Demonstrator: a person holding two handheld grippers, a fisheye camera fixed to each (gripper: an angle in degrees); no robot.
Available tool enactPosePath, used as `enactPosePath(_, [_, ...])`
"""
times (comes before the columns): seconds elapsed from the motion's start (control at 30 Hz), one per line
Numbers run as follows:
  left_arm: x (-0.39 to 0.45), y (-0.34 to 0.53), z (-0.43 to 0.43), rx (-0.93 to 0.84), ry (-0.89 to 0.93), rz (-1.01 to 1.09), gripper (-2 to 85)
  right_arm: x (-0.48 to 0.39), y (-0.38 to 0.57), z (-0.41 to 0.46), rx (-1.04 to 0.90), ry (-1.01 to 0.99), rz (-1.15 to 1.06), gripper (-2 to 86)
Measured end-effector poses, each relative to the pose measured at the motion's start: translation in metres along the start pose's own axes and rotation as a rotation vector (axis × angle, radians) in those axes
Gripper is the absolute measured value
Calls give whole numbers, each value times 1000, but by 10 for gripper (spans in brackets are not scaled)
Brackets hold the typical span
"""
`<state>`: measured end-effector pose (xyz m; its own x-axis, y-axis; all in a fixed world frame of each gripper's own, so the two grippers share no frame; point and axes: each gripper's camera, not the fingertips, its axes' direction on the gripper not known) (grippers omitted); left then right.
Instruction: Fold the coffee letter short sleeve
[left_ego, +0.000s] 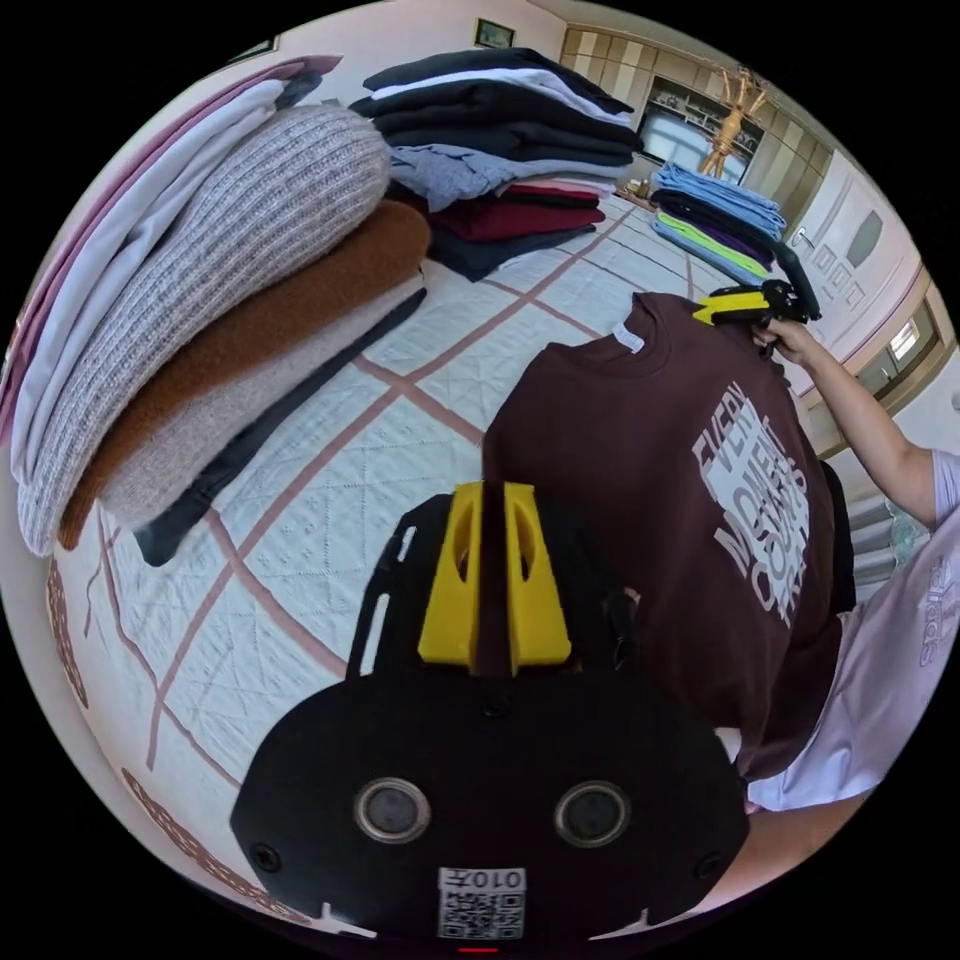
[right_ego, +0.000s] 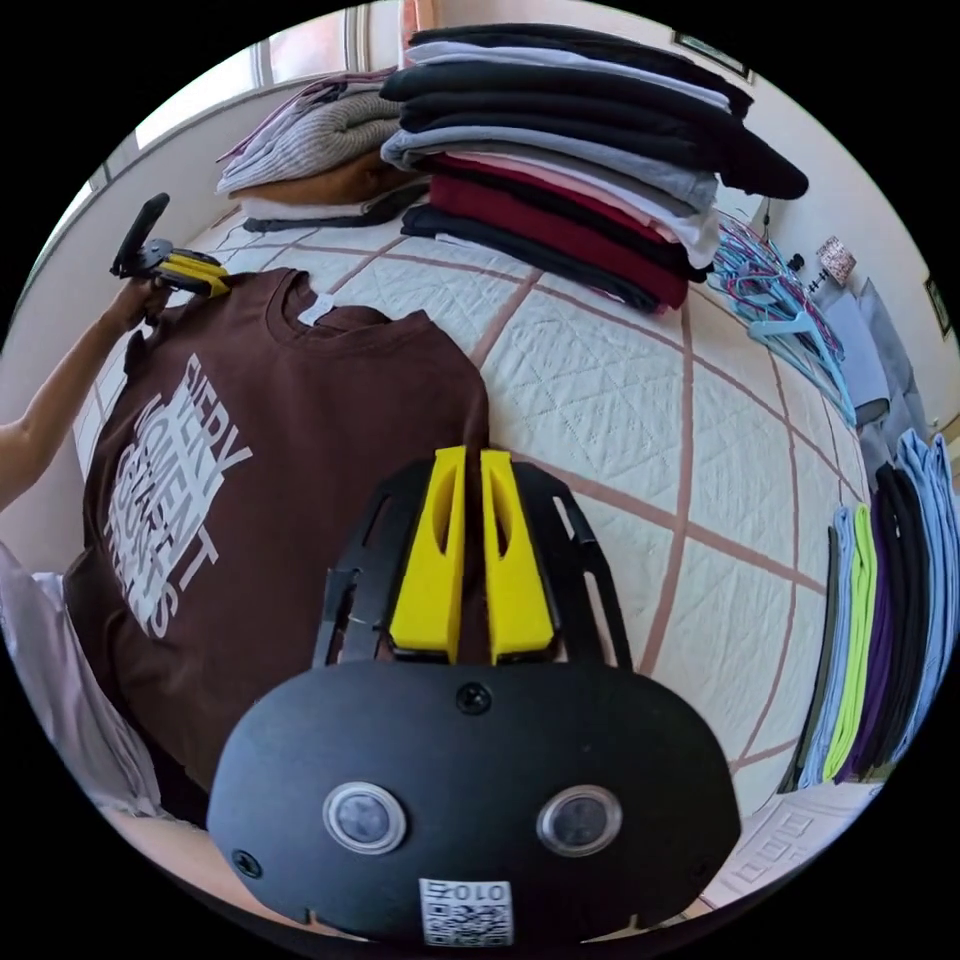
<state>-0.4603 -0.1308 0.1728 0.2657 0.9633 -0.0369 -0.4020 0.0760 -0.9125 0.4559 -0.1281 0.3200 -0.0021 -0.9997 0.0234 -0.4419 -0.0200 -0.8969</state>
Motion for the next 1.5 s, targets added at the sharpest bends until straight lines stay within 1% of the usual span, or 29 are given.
enactPosePath(0.1, [4, 3, -27, 106, -17, -20, 15, -10, 6, -13, 24, 66, -14, 26])
enactPosePath(0.17, [2, 3, -51, 172, -34, -46, 9, -10, 5, -36, 65, 126, -11, 24])
enactPosePath(0.23, [-1, -1, -78, 242, -71, -99, 6, -8, 2, -52, 80, 189, 0, 25])
enactPosePath(0.33, [-6, -12, -92, 290, -122, -158, 8, -2, -5, -71, 163, 273, 60, 29])
enactPosePath(0.37, [-8, -17, -88, 275, -117, -171, 9, 2, -11, -69, 179, 272, 97, 30])
enactPosePath(0.4, [-11, -27, -74, 211, -111, -197, 12, 3, -14, -64, 173, 267, 108, 31])
enactPosePath(0.43, [-13, -36, -55, 131, -141, -234, 16, 6, -21, -47, 114, 271, 127, 31])
enactPosePath(0.47, [-13, -38, -46, 100, -176, -248, 19, 6, -26, -26, 22, 301, 149, 32])
enactPosePath(0.5, [-9, -38, -33, 61, -248, -274, 24, 5, -26, -18, -15, 327, 166, 32])
enactPosePath(0.53, [-3, -35, -29, 52, -279, -297, 31, 1, -22, -9, -38, 371, 201, 33])
enactPosePath(0.63, [24, -15, -43, 105, -344, -289, 45, -13, 7, -23, 54, 411, 277, 33])
enactPosePath(0.7, [41, 4, -60, 126, -350, -260, 49, -20, 32, -35, 68, 435, 313, 36])
enactPosePath(0.73, [54, 20, -72, 138, -342, -236, 50, -26, 52, -43, 73, 433, 337, 41])
enactPosePath(0.87, [96, 79, -107, 158, -293, -196, 51, -56, 140, -64, 105, 302, 370, 48])
enactPosePath(0.97, [133, 134, -129, 221, -233, -206, 52, -81, 208, -64, 107, 212, 415, 51])
enactPosePath(1.07, [176, 175, -130, 228, -120, -171, 55, -110, 262, -63, 88, 127, 413, 59])
enactPosePath(1.13, [212, 200, -117, 147, 2, -136, 56, -131, 290, -65, 67, 107, 399, 63])
enactPosePath(1.17, [219, 206, -113, 118, 32, -148, 56, -146, 306, -67, 58, 86, 385, 65])
enactPosePath(1.2, [233, 221, -108, 87, 84, -185, 57, -154, 314, -67, 57, 75, 381, 66])
enactPosePath(1.23, [244, 237, -106, 95, 130, -231, 59, -168, 331, -67, 58, 58, 385, 67])
enactPosePath(1.3, [254, 261, -102, 96, 179, -311, 62, -187, 354, -60, 46, 34, 402, 70])
enactPosePath(1.4, [261, 289, -91, -9, 201, -362, 72, -207, 389, -36, -2, -20, 446, 77])
enactPosePath(1.5, [261, 305, -80, -112, 229, -374, 83, -216, 415, -14, -13, -130, 474, 81])
